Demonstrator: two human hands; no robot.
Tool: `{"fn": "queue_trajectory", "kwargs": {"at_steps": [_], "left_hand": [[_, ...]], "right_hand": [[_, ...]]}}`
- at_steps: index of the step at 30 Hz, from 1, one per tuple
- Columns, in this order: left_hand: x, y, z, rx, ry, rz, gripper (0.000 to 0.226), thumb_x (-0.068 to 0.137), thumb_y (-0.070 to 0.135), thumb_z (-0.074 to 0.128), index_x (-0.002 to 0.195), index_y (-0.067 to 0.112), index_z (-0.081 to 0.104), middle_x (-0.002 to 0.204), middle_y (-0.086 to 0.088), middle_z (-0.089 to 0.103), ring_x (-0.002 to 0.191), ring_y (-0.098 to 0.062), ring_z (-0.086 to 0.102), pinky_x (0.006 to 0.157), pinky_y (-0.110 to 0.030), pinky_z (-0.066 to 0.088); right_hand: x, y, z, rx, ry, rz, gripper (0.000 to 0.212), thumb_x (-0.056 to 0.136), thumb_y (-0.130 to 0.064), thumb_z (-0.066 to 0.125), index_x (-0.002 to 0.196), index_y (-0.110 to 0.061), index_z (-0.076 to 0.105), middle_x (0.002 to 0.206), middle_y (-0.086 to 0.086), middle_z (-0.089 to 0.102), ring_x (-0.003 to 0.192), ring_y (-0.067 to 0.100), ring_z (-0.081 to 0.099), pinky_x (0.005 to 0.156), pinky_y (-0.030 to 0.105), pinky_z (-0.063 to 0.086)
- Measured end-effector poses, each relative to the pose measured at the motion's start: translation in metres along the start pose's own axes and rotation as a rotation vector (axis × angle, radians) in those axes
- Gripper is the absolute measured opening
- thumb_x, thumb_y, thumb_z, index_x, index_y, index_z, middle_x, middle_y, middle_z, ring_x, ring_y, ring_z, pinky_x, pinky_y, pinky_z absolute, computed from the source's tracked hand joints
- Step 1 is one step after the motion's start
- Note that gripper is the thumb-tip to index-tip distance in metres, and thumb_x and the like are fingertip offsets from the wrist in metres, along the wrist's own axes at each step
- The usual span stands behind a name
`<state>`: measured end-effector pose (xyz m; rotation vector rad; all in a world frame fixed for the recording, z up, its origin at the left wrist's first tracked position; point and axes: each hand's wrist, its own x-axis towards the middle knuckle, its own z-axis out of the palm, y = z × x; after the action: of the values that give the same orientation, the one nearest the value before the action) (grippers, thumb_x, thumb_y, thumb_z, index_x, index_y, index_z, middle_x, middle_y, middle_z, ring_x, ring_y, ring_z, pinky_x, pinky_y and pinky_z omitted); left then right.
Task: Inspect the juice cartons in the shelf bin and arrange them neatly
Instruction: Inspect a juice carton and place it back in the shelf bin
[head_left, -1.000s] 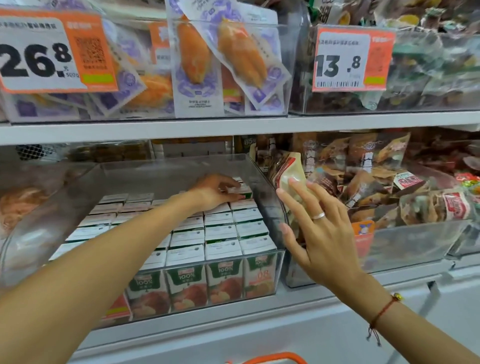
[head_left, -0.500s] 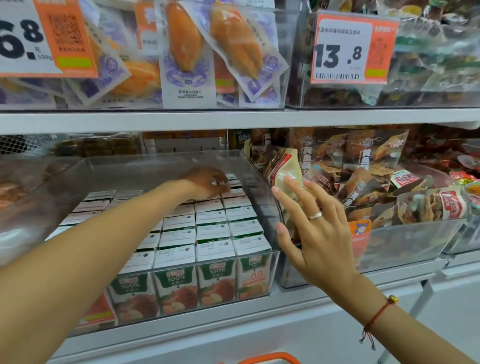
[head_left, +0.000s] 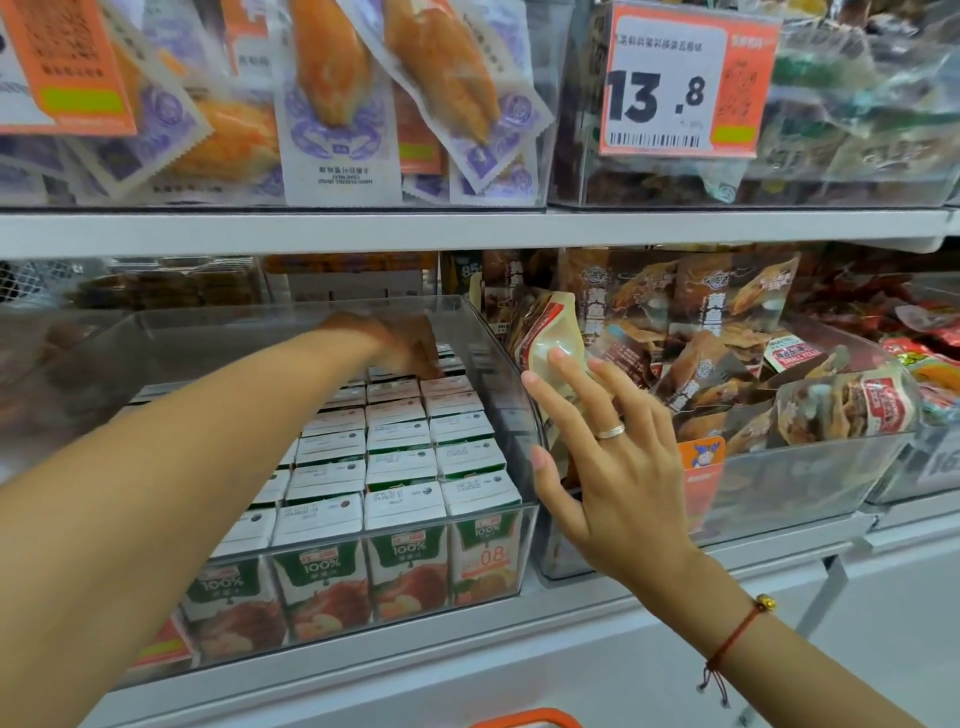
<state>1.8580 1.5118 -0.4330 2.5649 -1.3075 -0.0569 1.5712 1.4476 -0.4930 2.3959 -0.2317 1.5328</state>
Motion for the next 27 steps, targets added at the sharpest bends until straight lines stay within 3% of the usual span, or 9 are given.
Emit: {"fn": "queue_trajectory", "kwargs": {"at_steps": [6,12,14,17,19,22,24,27], "left_hand": [[-0.022,0.014,-0.013,-0.068,0.076,0.04,0.042,0.089,0.045,0.063,0.119,0.016,0.062,0.124,-0.008,0.063,0.114,-0.027,0.06,0.099,-0.043,0.048],[-0.047,0.018,-0.024,-0.26,0.336,0.007,0.035,0.097,0.034,0.055,0.12,0.008,0.057,0.125,-0.012,0.061,0.109,-0.028,0.06,0.083,-0.035,0.048],[-0.06,0.021,-0.023,-0.435,0.491,-0.084,0.032,0.097,0.031,0.056,0.117,0.006,0.059,0.123,-0.013,0.063,0.108,-0.03,0.062,0.08,-0.035,0.049],[-0.094,0.026,-0.022,-0.917,0.612,-0.211,0.032,0.098,0.026,0.055,0.12,0.003,0.057,0.123,-0.015,0.065,0.105,-0.029,0.065,0.078,-0.032,0.052],[-0.127,0.03,-0.022,-1.113,0.572,-0.286,0.032,0.1,0.028,0.051,0.12,0.003,0.057,0.118,-0.012,0.067,0.092,-0.02,0.065,0.078,-0.03,0.054],[-0.189,0.034,-0.026,-1.267,0.419,-0.318,0.037,0.099,0.033,0.053,0.121,0.004,0.059,0.112,-0.012,0.07,0.097,-0.019,0.066,0.08,-0.035,0.059],[-0.235,0.034,-0.03,-1.291,0.312,-0.269,0.034,0.096,0.037,0.055,0.117,0.011,0.063,0.1,-0.006,0.075,0.092,-0.013,0.07,0.067,-0.026,0.061],[-0.296,0.037,-0.03,-1.272,0.208,-0.256,0.03,0.092,0.04,0.059,0.11,0.018,0.068,0.094,0.006,0.077,0.09,-0.004,0.071,0.067,-0.024,0.06]], "right_hand": [[0.001,-0.001,-0.001,0.0,-0.014,0.001,0.047,0.095,-0.038,0.041,0.132,-0.015,0.06,0.14,0.009,0.055,0.128,0.028,0.042,0.102,0.039,0.034],[0.002,-0.003,-0.008,0.018,-0.086,0.019,0.048,0.095,-0.037,0.04,0.135,-0.015,0.057,0.142,0.008,0.053,0.13,0.027,0.04,0.105,0.039,0.032],[0.003,-0.004,-0.014,0.029,-0.165,0.039,0.049,0.097,-0.04,0.038,0.138,-0.017,0.054,0.145,0.006,0.05,0.133,0.027,0.037,0.107,0.039,0.03],[0.007,-0.006,-0.027,0.032,-0.326,0.073,0.05,0.098,-0.044,0.035,0.139,-0.02,0.051,0.148,0.004,0.047,0.136,0.027,0.037,0.108,0.042,0.034],[0.013,-0.008,-0.037,0.029,-0.426,0.102,0.048,0.098,-0.044,0.038,0.138,-0.021,0.053,0.15,0.004,0.044,0.138,0.03,0.038,0.108,0.045,0.037],[0.027,-0.024,-0.059,0.039,-0.487,0.156,0.044,0.096,-0.039,0.051,0.134,-0.018,0.056,0.15,0.009,0.043,0.141,0.033,0.034,0.112,0.046,0.032],[0.032,-0.045,-0.077,0.089,-0.433,0.167,0.04,0.094,-0.038,0.056,0.127,-0.015,0.061,0.145,0.011,0.048,0.139,0.032,0.036,0.11,0.045,0.033],[0.031,-0.087,-0.103,0.407,-0.47,0.242,0.044,0.096,-0.051,0.044,0.121,-0.019,0.063,0.13,-0.002,0.058,0.122,0.014,0.049,0.099,0.032,0.042]]}}
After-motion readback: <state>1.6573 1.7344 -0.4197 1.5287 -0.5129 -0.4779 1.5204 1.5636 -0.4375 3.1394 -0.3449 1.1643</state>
